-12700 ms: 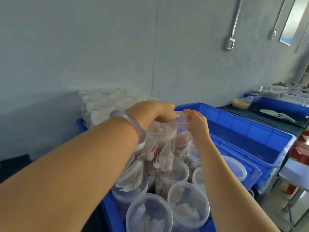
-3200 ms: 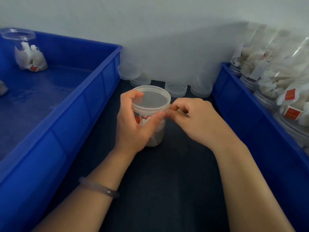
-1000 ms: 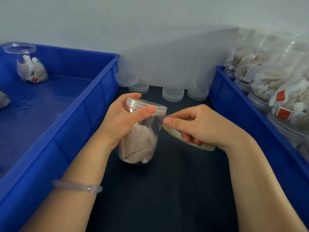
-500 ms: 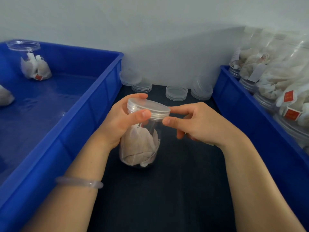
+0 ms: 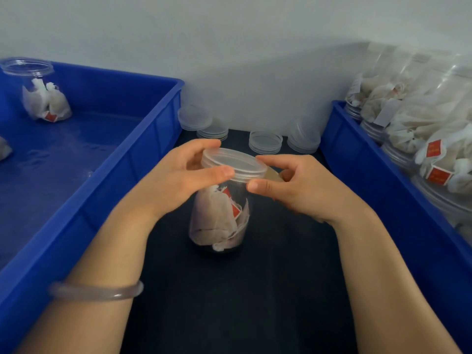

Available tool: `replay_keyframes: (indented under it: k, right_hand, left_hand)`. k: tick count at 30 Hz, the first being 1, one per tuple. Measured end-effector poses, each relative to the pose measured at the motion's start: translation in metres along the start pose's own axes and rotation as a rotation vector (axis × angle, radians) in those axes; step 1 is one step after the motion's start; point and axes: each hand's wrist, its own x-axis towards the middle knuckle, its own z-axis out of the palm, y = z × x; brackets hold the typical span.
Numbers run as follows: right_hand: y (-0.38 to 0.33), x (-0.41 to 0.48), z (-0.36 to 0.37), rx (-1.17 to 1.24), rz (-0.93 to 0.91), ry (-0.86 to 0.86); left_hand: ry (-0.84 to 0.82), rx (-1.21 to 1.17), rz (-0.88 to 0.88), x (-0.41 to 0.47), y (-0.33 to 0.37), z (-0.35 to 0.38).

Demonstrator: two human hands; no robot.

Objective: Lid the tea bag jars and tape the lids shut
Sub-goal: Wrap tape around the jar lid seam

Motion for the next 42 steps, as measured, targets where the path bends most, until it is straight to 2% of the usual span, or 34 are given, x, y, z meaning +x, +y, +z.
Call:
replay_keyframes:
  k: [4, 8, 11, 14, 18, 21, 24, 29, 42]
  right_hand:
    - [-0.002, 0.003, 0.009, -0.030, 0.041, 0.027]
    - [-0.004, 0.000, 0.009, -0.062, 0.071, 0.025]
    - [-0.005, -0.001, 0.010, -0.147, 0.075, 0.049]
    - [-0.007, -0.002, 0.013, -0.348, 0.049, 0.030]
    - [-0.013, -0.004, 0.015, -0.390, 0.055, -0.034]
    - [-0.022, -0.005, 0.013, -0.283, 0.073, -0.054]
    - [-0.023, -0.007, 0.009, -0.164, 0.090, -0.077]
    - [-0.018, -0.007, 0.004, -0.117, 0.147, -0.092]
    - [-0.008, -0.002, 0.006, -0.219, 0.110, 0.030]
  left_hand:
    - [0.080, 0.315, -0.093, 0.001, 0.015, 0.008]
    - [0.162, 0.359, -0.040, 0.000, 0.018, 0.011]
    - [0.129, 0.345, -0.019, 0.000, 0.017, 0.019]
    - [0.203, 0.227, 0.024, 0.001, 0.014, 0.029]
    - [0.324, 0.167, 0.075, 0.003, 0.007, 0.029]
    - [0.357, 0.140, 0.091, 0.003, 0.004, 0.028]
    - [0.344, 0.126, 0.092, 0.004, 0.001, 0.025]
    - [0.298, 0.098, 0.118, 0.004, -0.001, 0.018]
    - [0.161, 0.105, 0.207, 0.001, -0.009, 0.008]
